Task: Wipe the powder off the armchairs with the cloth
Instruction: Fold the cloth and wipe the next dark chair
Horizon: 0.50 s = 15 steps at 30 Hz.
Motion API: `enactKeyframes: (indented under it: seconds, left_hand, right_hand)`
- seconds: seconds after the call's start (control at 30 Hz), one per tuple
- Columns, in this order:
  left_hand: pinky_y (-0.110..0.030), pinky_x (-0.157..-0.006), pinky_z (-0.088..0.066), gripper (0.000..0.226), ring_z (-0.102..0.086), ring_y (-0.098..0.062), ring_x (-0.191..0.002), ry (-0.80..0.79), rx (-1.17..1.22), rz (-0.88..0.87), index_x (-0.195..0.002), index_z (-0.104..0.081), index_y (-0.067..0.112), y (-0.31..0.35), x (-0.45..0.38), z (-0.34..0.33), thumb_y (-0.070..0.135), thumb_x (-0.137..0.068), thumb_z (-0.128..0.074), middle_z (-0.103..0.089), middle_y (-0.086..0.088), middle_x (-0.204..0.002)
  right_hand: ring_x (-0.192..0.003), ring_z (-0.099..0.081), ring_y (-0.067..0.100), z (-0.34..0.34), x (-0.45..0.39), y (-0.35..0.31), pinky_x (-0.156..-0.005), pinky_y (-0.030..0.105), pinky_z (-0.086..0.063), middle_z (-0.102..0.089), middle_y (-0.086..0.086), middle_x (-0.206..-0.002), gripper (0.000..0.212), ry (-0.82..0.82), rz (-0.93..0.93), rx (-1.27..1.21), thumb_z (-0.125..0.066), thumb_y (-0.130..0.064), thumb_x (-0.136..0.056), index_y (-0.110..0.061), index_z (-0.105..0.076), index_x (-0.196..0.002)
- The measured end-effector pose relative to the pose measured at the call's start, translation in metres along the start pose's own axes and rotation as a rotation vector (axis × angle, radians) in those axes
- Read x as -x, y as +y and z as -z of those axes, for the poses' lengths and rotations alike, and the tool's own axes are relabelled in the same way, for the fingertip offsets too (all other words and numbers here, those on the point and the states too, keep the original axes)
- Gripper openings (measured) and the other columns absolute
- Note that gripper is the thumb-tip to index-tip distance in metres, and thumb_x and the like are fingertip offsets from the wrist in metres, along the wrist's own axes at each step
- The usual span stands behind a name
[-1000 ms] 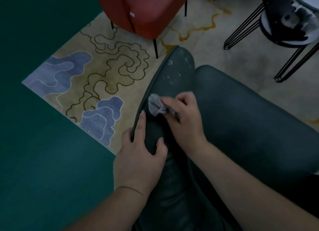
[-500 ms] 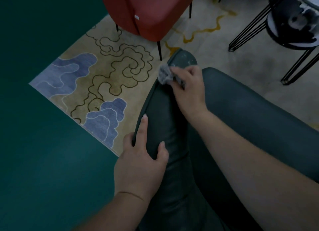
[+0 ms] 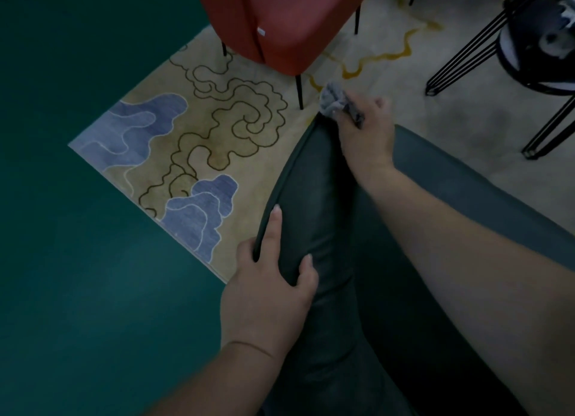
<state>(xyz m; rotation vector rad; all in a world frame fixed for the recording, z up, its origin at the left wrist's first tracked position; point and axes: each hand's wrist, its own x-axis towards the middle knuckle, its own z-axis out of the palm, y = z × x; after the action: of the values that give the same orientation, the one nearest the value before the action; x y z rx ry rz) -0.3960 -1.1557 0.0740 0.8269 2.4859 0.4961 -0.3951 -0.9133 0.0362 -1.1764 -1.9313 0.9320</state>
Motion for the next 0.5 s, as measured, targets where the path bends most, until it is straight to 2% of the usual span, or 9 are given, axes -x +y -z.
enactKeyframes:
  seconds: [0.13,0.2,0.27,0.33,0.4,0.5]
  left_hand:
    - [-0.028,-0.070,-0.044,0.075,-0.056,-0.019,-0.089,-0.005,-0.027,-0.003,-0.139,0.016,0.060,0.001,0.001,-0.001,0.066,-0.081,-0.031,-0.030,0.007,-0.136]
    - [-0.027,-0.069,-0.042,0.075,-0.055,-0.018,-0.088,-0.001,-0.029,-0.015,-0.140,0.016,0.059,0.000,0.000,0.000,0.066,-0.082,-0.031,-0.031,0.006,-0.135]
    - [-0.026,-0.068,-0.040,0.075,-0.051,-0.018,-0.082,0.002,-0.013,-0.019,-0.140,0.016,0.058,-0.002,0.000,-0.001,0.065,-0.083,-0.032,-0.032,0.005,-0.134]
    - [-0.027,-0.069,-0.041,0.074,-0.045,-0.016,-0.077,0.002,-0.010,-0.024,-0.140,0.016,0.059,-0.002,0.000,-0.001,0.065,-0.084,-0.032,-0.032,0.004,-0.134]
    - [-0.027,-0.069,-0.042,0.074,-0.044,-0.015,-0.076,0.001,-0.008,-0.025,-0.139,0.017,0.060,-0.002,0.000,-0.001,0.066,-0.083,-0.031,-0.030,0.005,-0.135]
    - [-0.028,-0.070,-0.045,0.074,-0.051,-0.017,-0.079,-0.001,-0.019,-0.023,-0.138,0.019,0.060,-0.002,0.001,-0.002,0.066,-0.082,-0.030,-0.030,0.004,-0.135]
  right_hand:
    - [-0.081,-0.040,-0.003,0.002,0.038,0.001,-0.079,-0.001,-0.031,-0.036,-0.001,-0.098,0.031,0.007,0.015,-0.034,-0.068,-0.012,-0.087,-0.014,-0.065,-0.118]
    - [-0.084,-0.041,0.004,0.009,0.057,0.001,-0.082,0.000,-0.031,-0.038,0.003,-0.099,0.032,-0.037,0.114,0.018,-0.069,-0.011,-0.085,-0.012,-0.066,-0.117]
    - [-0.087,-0.044,0.012,0.010,0.039,0.003,-0.079,0.000,-0.031,-0.040,0.004,-0.099,0.031,-0.078,0.158,0.104,-0.069,-0.015,-0.086,-0.014,-0.067,-0.117]
    - [-0.087,-0.043,0.011,0.006,0.007,0.003,-0.077,-0.002,-0.030,-0.042,0.005,-0.101,0.031,-0.051,0.104,0.120,-0.066,-0.021,-0.089,-0.016,-0.065,-0.119]
    - [-0.090,-0.049,0.011,-0.001,-0.015,0.002,-0.079,-0.002,-0.032,-0.047,0.008,-0.107,0.034,0.021,-0.029,0.019,-0.064,-0.024,-0.091,-0.016,-0.063,-0.124]
    - [-0.082,-0.048,-0.001,-0.007,0.006,0.003,-0.079,-0.001,-0.034,-0.043,0.003,-0.105,0.034,0.126,-0.154,-0.071,-0.065,-0.020,-0.090,-0.019,-0.063,-0.124]
